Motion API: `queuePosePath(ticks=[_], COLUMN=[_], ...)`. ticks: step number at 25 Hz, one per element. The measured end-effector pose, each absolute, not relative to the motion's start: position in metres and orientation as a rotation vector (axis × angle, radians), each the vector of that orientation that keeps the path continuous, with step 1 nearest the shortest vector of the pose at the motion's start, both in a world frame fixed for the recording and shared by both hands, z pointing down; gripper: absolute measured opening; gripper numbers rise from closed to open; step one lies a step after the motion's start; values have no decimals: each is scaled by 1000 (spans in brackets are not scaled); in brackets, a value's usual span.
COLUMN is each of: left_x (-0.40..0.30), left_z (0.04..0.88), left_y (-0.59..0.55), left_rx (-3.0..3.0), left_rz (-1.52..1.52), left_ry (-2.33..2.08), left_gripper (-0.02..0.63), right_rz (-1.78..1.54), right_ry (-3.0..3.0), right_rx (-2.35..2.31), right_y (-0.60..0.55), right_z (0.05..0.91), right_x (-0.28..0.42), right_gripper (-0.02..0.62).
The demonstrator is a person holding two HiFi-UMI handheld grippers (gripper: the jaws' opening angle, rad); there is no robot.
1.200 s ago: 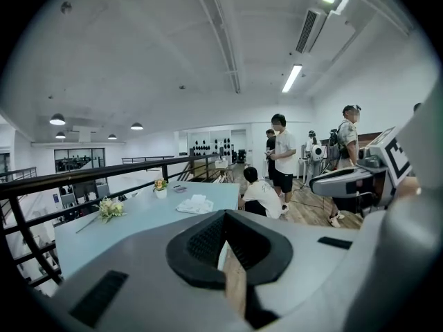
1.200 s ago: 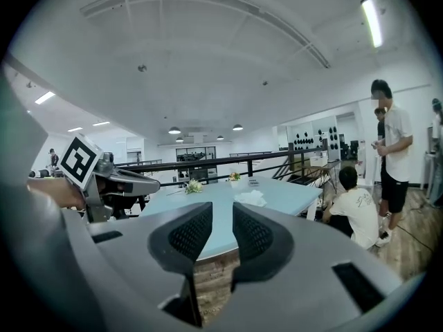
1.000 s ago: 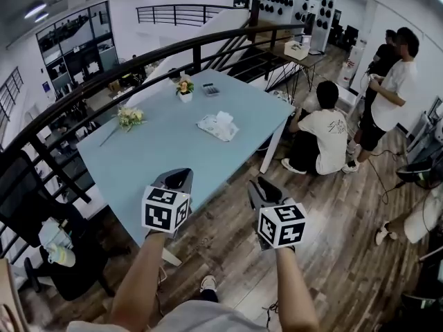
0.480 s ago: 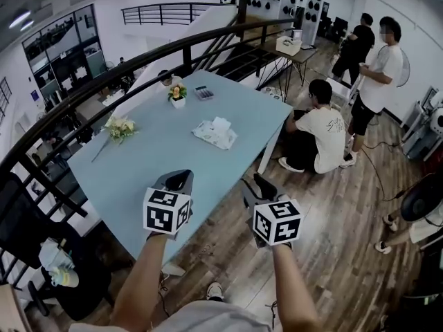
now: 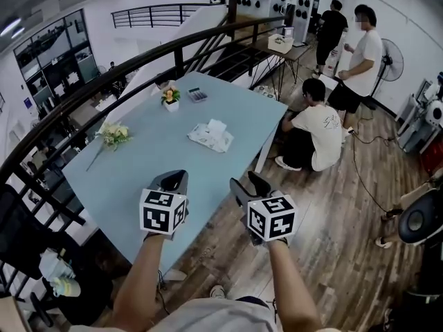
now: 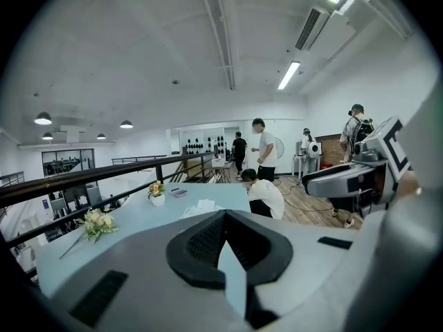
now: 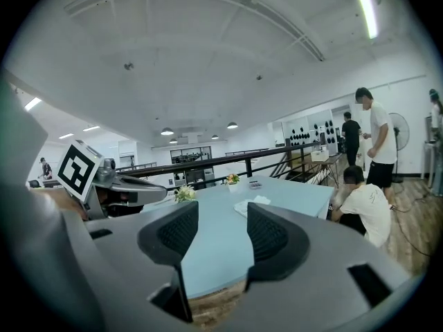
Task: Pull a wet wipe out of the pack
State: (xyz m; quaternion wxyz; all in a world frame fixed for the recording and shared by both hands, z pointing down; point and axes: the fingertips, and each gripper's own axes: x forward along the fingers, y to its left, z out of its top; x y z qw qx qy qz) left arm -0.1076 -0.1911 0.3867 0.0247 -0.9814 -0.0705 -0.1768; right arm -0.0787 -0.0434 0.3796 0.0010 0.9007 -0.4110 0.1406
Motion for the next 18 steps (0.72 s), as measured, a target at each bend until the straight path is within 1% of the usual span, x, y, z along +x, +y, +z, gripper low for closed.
queuePosePath(ticks=[12,14,18], left_x=[-88,-83,-70], left_z=[390,390,389], left_y=[-200,-202,-205], left_rx=[-3033,-3035,-3038], left_rz=[-533,-526,-514], left_ry=[-187,-172,-130], left_gripper=[-6,-6,-6], right_rz=[439,440,424], right_ry=[-1315,-1340,-1367], right_rx=[2852,2848,2827], right_y=[-48,-51,-54], right_z=[380,380,381], right_x=[-55,-49,-33], right_gripper=[204,222,222])
